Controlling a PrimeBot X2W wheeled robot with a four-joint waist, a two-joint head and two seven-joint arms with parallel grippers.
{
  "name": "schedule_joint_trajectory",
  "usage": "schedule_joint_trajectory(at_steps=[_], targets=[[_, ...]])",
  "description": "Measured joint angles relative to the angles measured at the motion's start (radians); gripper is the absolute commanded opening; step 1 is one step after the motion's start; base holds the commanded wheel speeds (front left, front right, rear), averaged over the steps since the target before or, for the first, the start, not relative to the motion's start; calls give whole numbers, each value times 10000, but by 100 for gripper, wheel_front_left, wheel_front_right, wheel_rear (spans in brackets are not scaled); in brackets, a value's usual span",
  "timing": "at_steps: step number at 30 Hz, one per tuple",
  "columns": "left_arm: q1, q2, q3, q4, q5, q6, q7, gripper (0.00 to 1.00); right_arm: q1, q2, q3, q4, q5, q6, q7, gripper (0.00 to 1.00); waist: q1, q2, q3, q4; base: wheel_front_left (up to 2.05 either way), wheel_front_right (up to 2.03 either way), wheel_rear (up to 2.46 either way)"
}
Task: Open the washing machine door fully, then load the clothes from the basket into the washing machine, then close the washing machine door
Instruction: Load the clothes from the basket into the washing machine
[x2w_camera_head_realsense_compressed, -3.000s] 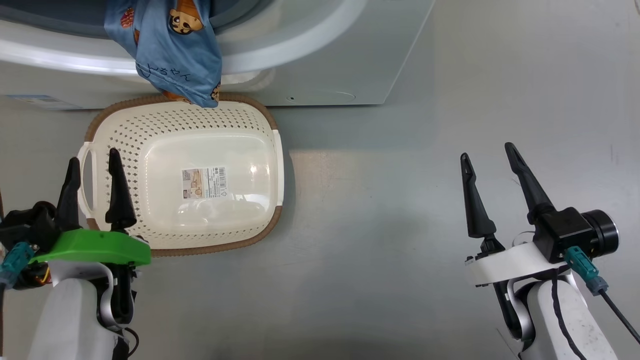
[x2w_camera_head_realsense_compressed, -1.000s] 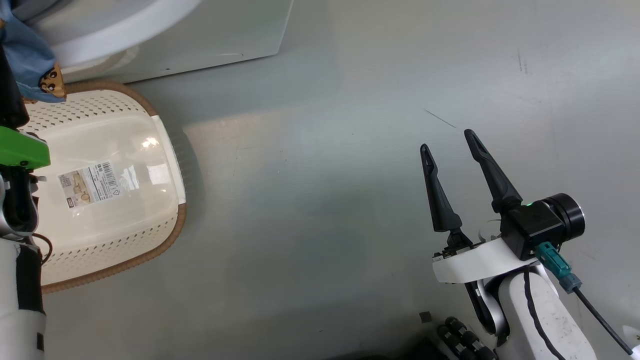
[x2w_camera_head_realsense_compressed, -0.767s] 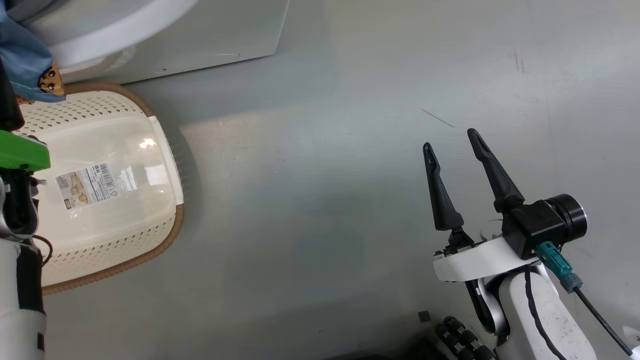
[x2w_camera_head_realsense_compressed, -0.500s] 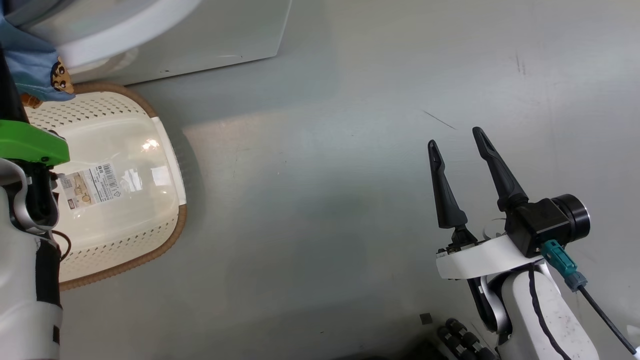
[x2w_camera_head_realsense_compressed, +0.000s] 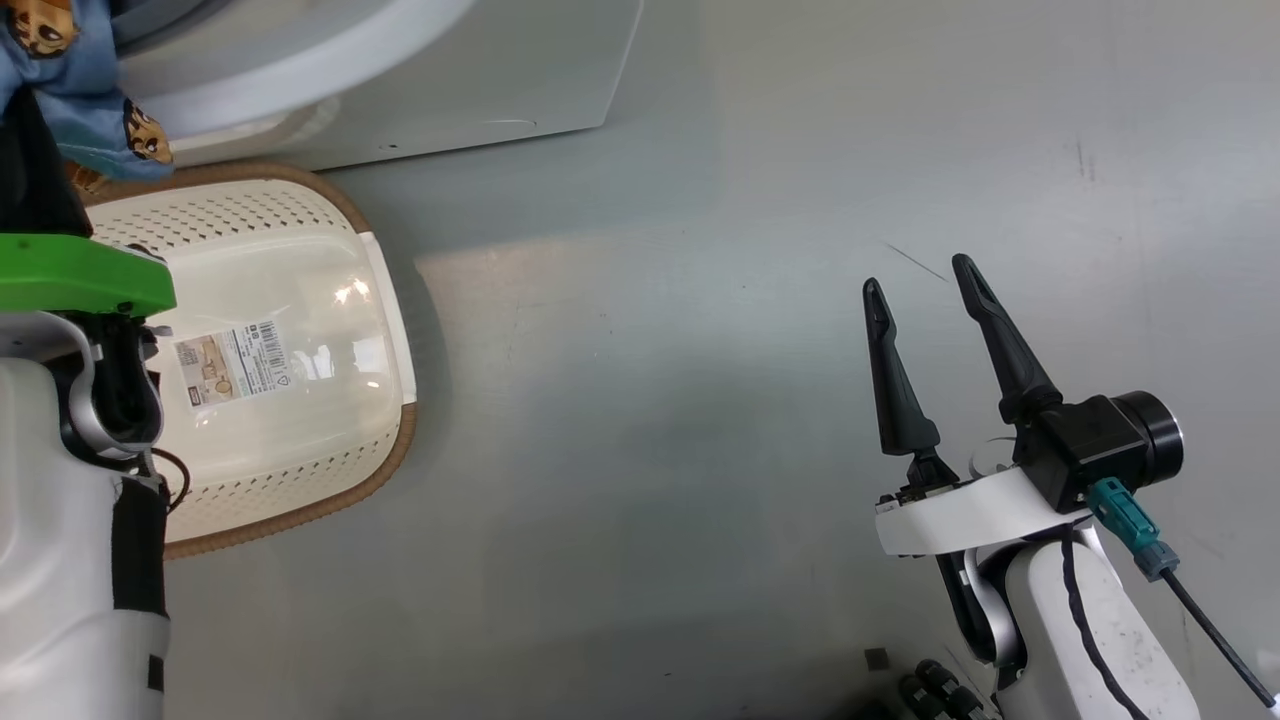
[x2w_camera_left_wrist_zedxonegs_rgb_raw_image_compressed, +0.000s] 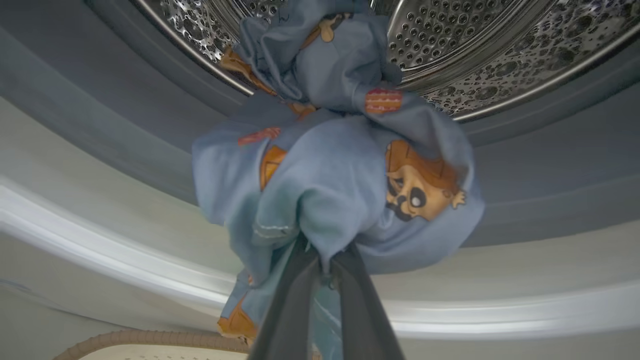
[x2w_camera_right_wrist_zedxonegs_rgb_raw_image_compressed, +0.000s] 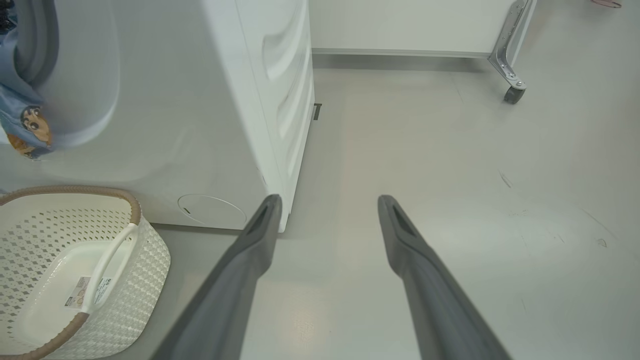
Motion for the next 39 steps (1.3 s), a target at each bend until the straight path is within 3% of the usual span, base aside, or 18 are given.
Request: schedule_joint_trajectory(at_steps=[12,18,27,39], targets=[[104,104,-274,-1430,-173,-134,236,0,-3,2,334,113,188,31,0,100,0,0,-215,95,0,0,0],[-900,917,-255,-1197,163,-100,826,0,-3,-6,819,148,533,115,0,100,0,0,-251,-272,0,0,0],[-2457,2023,127,-270,583,293,1498,0,60,2,1287,146,878,102,0,100,0,0,-139,-1117,0,0,0],[-4235,3547,339,805,1198,291,1687,0,485,44,1375,132,867,90,0,100,0,0,327,-2113,0,0,0]])
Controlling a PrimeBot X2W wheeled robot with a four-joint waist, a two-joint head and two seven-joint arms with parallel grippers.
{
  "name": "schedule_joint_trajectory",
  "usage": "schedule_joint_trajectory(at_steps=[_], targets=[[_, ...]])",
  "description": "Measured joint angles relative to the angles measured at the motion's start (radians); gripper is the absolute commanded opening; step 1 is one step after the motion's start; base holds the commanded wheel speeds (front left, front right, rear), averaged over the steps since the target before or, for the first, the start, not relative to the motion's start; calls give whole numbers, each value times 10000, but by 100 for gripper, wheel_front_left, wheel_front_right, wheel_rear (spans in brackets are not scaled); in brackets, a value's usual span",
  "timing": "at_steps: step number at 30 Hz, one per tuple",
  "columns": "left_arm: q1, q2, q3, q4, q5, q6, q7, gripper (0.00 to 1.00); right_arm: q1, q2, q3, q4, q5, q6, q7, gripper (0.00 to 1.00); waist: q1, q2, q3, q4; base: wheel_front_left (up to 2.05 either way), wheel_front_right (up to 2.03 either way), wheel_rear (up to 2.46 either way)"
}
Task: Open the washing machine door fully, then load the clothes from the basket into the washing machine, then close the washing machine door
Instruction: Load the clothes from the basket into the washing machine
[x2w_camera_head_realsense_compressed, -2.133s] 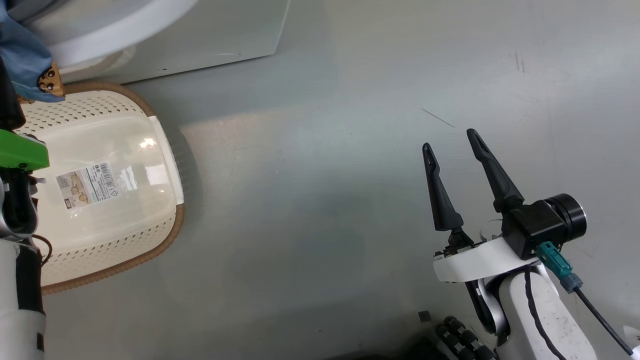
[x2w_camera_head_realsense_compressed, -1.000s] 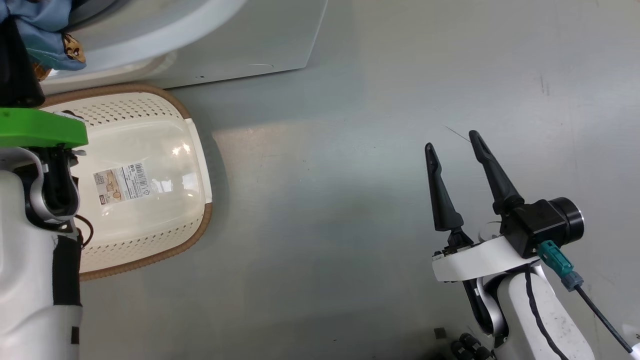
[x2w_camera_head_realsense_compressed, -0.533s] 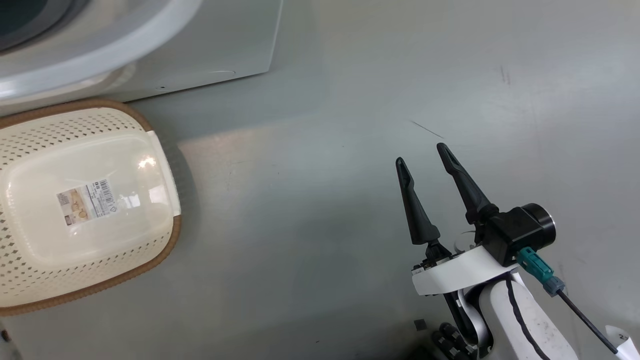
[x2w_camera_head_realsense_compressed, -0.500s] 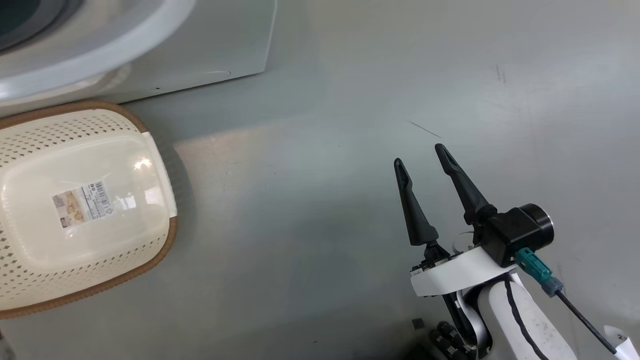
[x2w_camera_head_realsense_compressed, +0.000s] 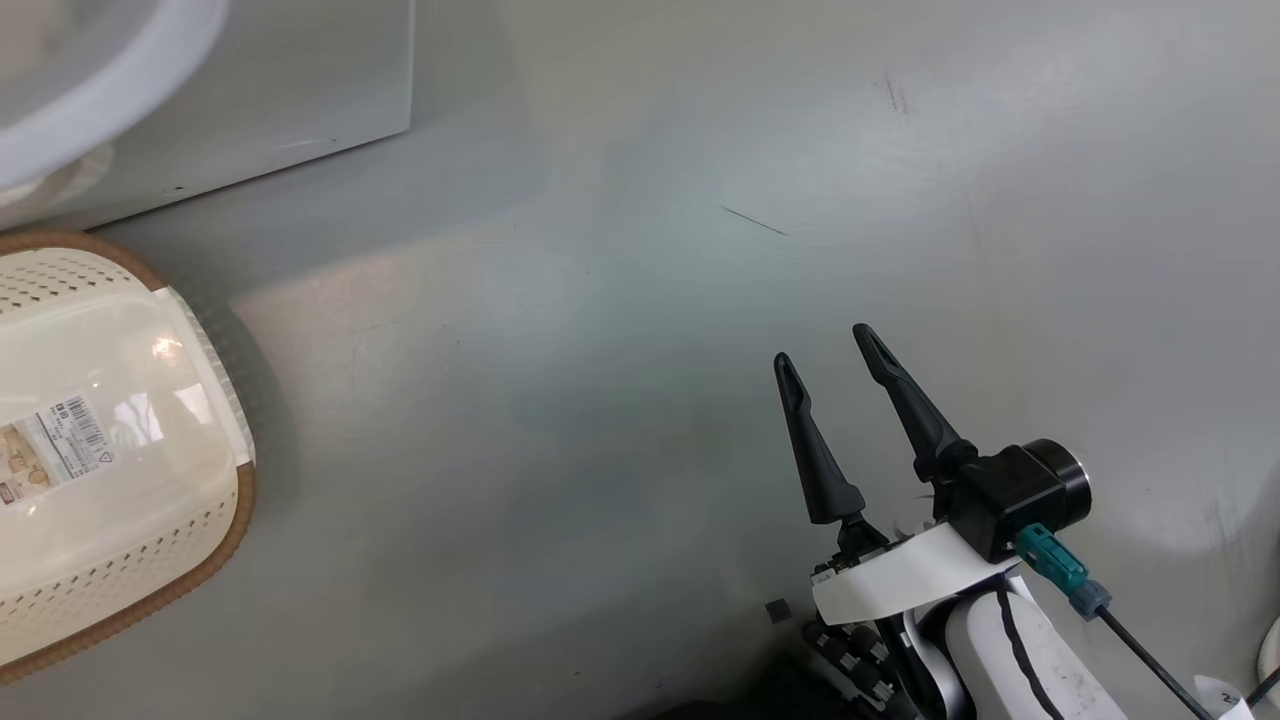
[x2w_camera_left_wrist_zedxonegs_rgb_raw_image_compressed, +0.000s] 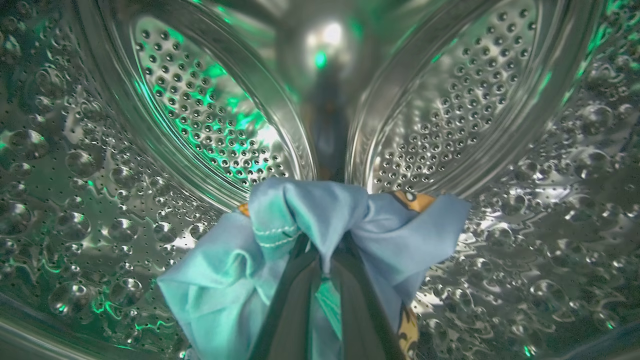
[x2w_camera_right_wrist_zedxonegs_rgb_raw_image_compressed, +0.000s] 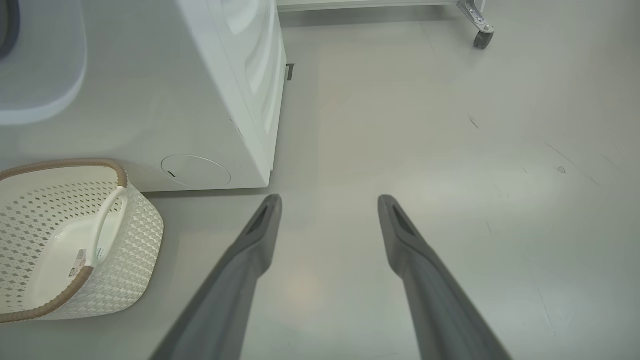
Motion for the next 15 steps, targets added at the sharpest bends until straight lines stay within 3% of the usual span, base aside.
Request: schedule_joint_trajectory(at_steps=[9,15], targets=[[-1147,558,27,604,219,-19,-594,0,211,48,88,-134,0,-46,0,100,0,0,404,-359,0,0,0],[-1267,884,-520,1668,826,-94,-157,3,611,52,-23,-144,-2,-167,2,100,0,0,488,-403,0,0,0]])
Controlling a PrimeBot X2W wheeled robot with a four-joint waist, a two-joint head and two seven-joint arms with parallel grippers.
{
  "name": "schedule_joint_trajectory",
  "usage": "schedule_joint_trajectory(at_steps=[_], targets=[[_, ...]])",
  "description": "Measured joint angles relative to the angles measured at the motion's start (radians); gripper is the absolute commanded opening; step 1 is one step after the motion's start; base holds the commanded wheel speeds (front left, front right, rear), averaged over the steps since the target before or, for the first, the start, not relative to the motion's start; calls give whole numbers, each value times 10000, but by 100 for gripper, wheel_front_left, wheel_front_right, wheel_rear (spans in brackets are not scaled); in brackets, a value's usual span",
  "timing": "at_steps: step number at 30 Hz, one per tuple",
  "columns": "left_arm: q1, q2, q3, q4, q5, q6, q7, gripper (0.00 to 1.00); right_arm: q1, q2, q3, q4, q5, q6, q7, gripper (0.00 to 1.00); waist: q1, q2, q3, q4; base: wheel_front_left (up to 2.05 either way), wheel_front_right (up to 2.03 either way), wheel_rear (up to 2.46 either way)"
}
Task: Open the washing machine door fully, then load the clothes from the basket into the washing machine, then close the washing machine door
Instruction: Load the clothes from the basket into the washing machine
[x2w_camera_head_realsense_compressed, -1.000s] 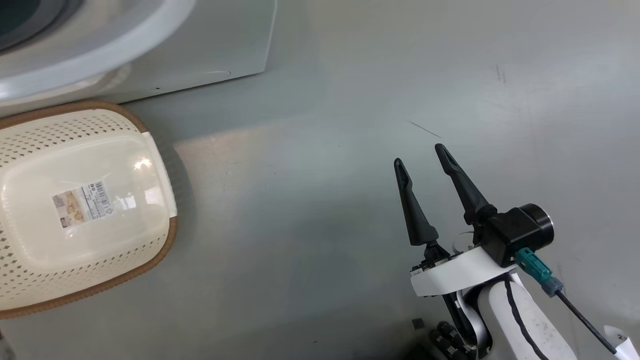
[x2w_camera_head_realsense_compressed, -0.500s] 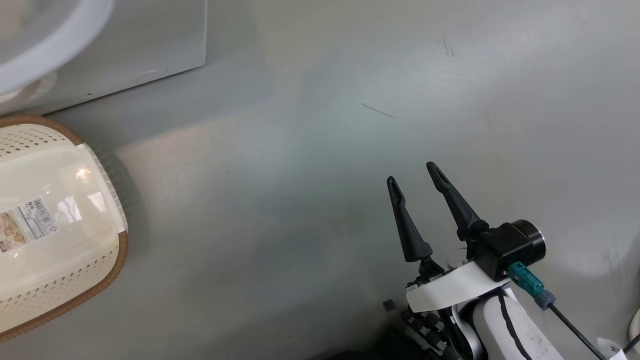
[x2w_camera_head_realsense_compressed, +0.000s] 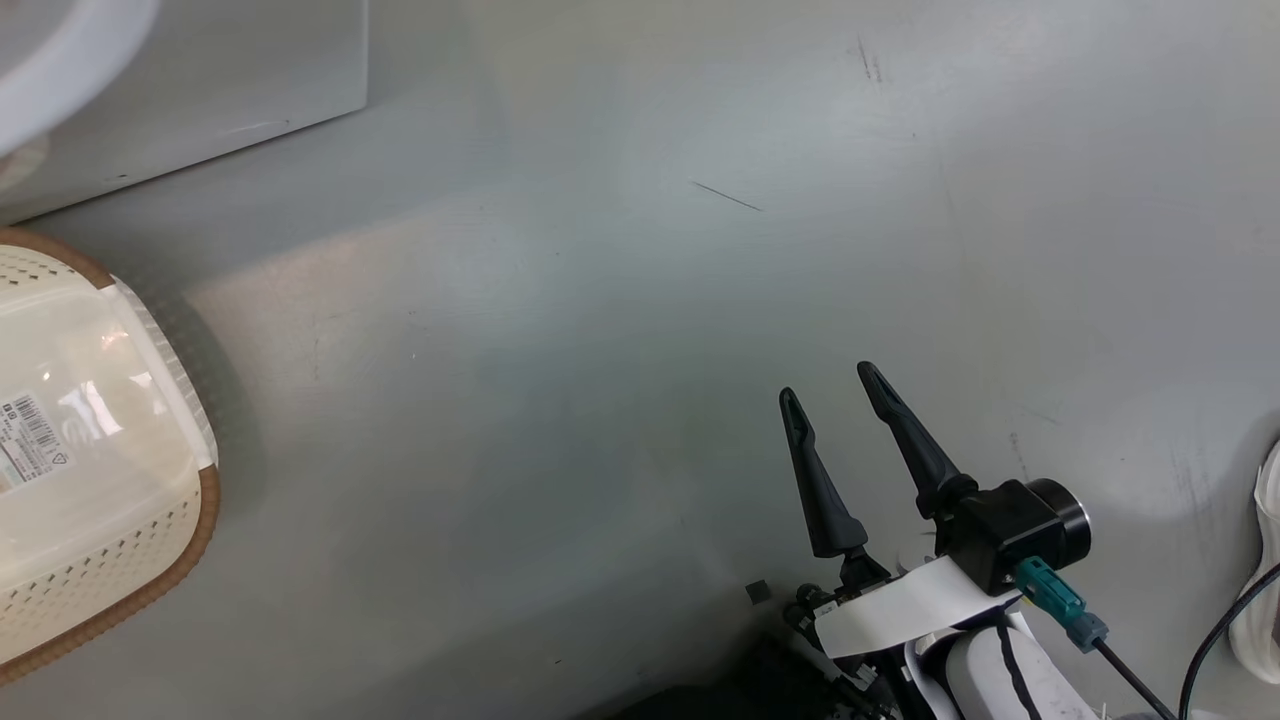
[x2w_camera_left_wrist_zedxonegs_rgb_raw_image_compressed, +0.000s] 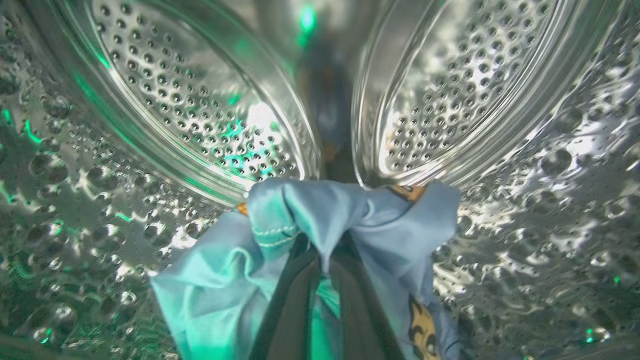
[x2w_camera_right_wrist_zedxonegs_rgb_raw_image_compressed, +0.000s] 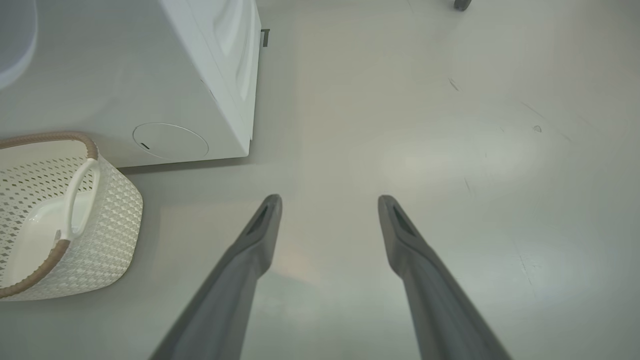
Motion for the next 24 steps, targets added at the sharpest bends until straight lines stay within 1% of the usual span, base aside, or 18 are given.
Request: schedule_joint_trajectory(at_steps=[1,2,3,4,8,14,19,24], targets=[[2,12,-73,165,4,-8,6,35,18,0,-2,10,0,0,0,100,0,0,-1,2,0,0,0],[9,12,-121,408,4,-8,82,71,18,8,-2,21,0,0,0,100,0,0,-15,4,0,0,0],[21,12,-174,594,29,-10,138,95,18,8,4,36,0,2,0,100,0,0,-36,4,0,0,0],[29,10,-188,713,102,-10,136,100,18,8,6,58,2,2,0,100,0,0,-62,1,0,0,0],[22,-69,-178,1235,163,2,224,100,10,17,-56,59,4,4,-2,100,0,0,-196,3,0,0,0],[23,-947,-194,1904,-73,98,163,100,-68,15,-305,138,0,15,0,100,0,0,-450,211,0,0,0],[75,-1189,-182,2280,-104,169,-209,100,-221,13,-326,251,2,107,0,100,0,0,-816,423,0,0,0],[459,-1751,-136,2650,-282,186,-675,100,-301,8,-384,481,6,194,0,100,0,0,-1278,653,0,0,0]])
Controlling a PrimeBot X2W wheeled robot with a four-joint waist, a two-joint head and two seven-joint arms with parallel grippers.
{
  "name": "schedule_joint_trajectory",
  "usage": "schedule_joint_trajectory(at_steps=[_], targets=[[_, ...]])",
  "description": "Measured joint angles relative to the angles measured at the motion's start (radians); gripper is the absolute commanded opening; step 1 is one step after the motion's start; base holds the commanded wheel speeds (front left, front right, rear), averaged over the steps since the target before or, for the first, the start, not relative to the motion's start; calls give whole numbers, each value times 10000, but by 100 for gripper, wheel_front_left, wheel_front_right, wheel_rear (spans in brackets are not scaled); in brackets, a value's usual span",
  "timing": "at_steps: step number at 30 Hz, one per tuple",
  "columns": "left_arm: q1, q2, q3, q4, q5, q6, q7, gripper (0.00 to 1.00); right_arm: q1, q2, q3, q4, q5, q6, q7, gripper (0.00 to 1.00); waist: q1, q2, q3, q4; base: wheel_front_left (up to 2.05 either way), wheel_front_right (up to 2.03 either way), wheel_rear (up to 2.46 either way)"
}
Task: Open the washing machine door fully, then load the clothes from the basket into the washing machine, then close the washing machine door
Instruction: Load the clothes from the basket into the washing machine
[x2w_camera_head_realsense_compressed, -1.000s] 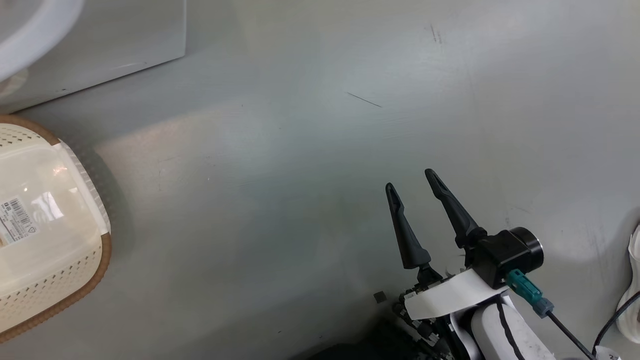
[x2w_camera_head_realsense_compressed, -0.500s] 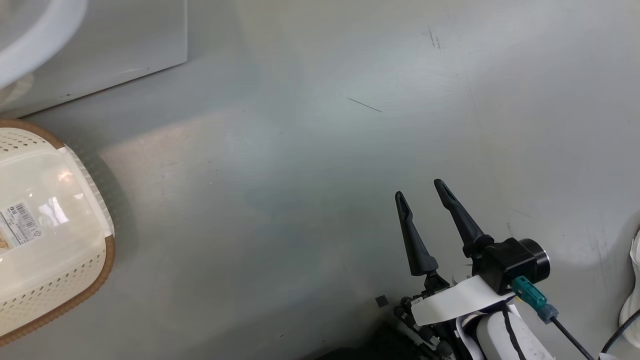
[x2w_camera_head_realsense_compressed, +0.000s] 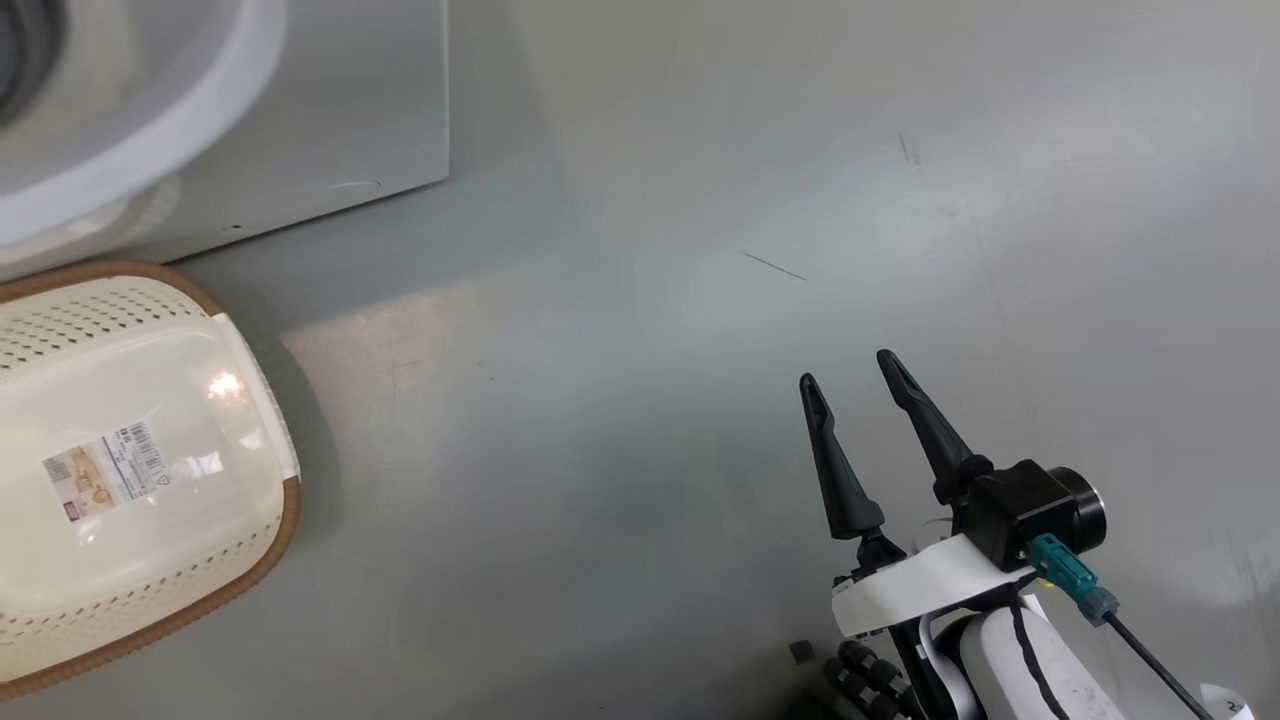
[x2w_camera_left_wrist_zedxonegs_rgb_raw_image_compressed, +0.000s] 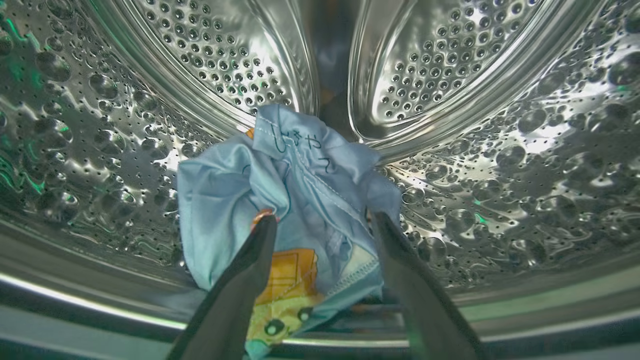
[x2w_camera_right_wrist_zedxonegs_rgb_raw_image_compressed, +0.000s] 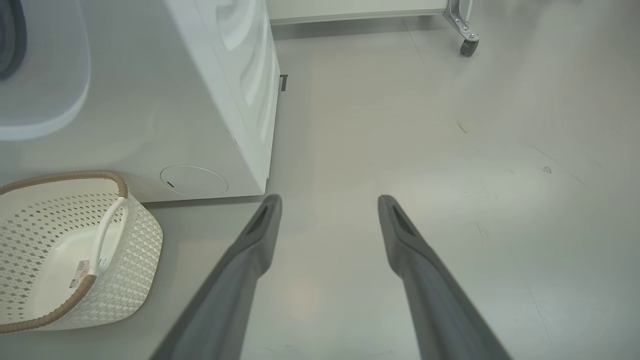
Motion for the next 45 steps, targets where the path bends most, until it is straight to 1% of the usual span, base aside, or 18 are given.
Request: schedule_joint_trajectory(at_steps=[3,6,9,15,20,25,29,34,39,42,45], targets=[[346,-280,-35,253,-84,0,-245,100,1,-8,-81,144,4,31,0,100,0,0,-320,144,0,0,0],[572,-359,-33,407,-84,0,-385,100,2,-8,-113,234,8,90,0,100,0,0,-546,237,0,0,0],[813,-570,-25,577,-92,-4,-663,100,10,-12,-196,362,19,128,0,100,0,0,-903,382,0,0,0],[1535,-1208,-25,899,-360,-38,-1049,100,52,-17,-364,640,84,267,0,100,0,0,-1647,673,0,0,0],[2127,-1678,-21,945,-606,-259,-1279,100,60,-23,-616,690,84,345,0,100,-1,0,-2267,920,0,0,0],[2874,-2150,-102,882,-616,-378,-1432,100,188,-23,-907,752,84,357,0,100,-1,0,-2861,1166,0,0,0],[3888,-2694,-378,788,-602,-472,-1490,100,512,-23,-1267,848,84,359,0,100,-1,0,-3418,1435,0,0,0],[4819,-3089,-685,470,-407,-506,-1522,100,891,-27,-1624,917,81,443,0,100,-1,0,-3946,1768,0,0,0],[5636,-3398,-755,-479,-314,-552,-1521,100,1144,-23,-1812,972,-23,552,0,100,-1,0,-4431,2151,0,0,0],[6171,-3524,-796,-984,-291,-562,-1521,100,1248,-61,-1906,974,-107,681,0,100,-1,0,-4716,2377,0,0,0],[6876,-3661,-892,-1172,-263,-600,-1521,100,1337,-82,-1927,1018,-174,717,0,100,-1,0,-5011,2575,0,0,0]])
